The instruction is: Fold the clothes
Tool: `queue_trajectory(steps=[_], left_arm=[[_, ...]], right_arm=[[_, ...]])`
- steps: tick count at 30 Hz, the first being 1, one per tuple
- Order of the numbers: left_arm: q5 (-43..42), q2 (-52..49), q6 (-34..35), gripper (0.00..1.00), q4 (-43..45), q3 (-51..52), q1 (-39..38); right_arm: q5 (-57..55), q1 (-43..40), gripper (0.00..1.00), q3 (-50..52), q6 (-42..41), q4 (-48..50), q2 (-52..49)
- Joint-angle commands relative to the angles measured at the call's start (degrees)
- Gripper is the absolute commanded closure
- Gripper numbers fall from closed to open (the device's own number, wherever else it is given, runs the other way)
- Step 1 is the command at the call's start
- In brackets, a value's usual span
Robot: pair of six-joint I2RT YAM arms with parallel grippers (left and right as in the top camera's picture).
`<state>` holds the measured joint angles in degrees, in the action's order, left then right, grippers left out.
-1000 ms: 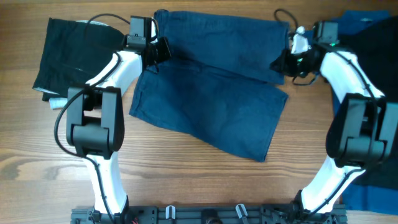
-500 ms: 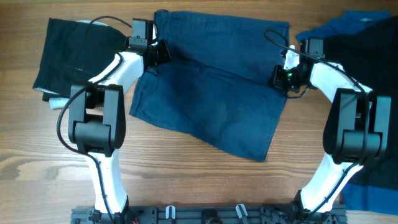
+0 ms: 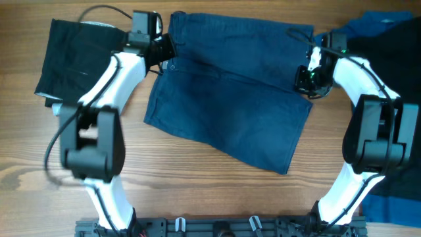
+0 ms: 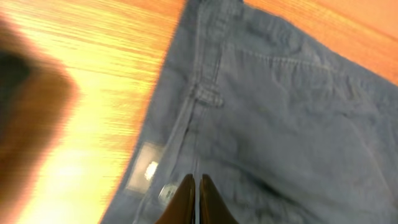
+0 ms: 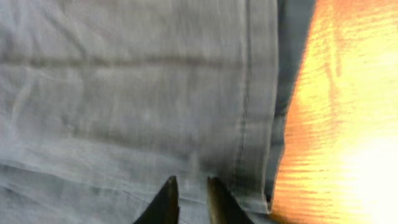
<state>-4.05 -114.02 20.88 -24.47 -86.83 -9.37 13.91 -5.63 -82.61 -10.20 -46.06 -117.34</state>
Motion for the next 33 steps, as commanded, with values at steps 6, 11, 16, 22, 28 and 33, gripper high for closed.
queue_trajectory(steps=[6, 11, 16, 22, 28, 33], left_arm=[[5.75, 5.51, -1.22, 0.96, -18.62, -0.17, 0.26], [4.90, 2.99, -1.18, 0.96, -19.04, 1.53, 0.22], [3.21, -2.23, -1.14, 0.96, -19.93, 2.75, 0.22], [3.26, -5.20, 0.98, 0.96, -20.02, 5.03, 0.24], [3.19, -5.38, 5.33, 0.96, -21.14, 10.47, 0.26], [2.99, -5.38, 6.64, 0.96, -26.16, 12.87, 0.26]], right_arm=[[-4.76, -0.04, 0.87, -4.98, -5.90, -19.28, 5.07], [-9.68, 0.00, 0.94, -0.72, -10.25, -18.23, 5.05], [-10.32, 0.00, 0.91, 6.21, -11.26, -9.97, 5.03], [-10.43, 0.00, 0.91, 11.04, -11.43, -1.51, 4.94], [-11.63, -0.09, 0.90, 11.47, -12.26, 2.91, 4.90], [-11.63, -0.44, 0.90, 11.47, -10.82, 6.95, 4.90]])
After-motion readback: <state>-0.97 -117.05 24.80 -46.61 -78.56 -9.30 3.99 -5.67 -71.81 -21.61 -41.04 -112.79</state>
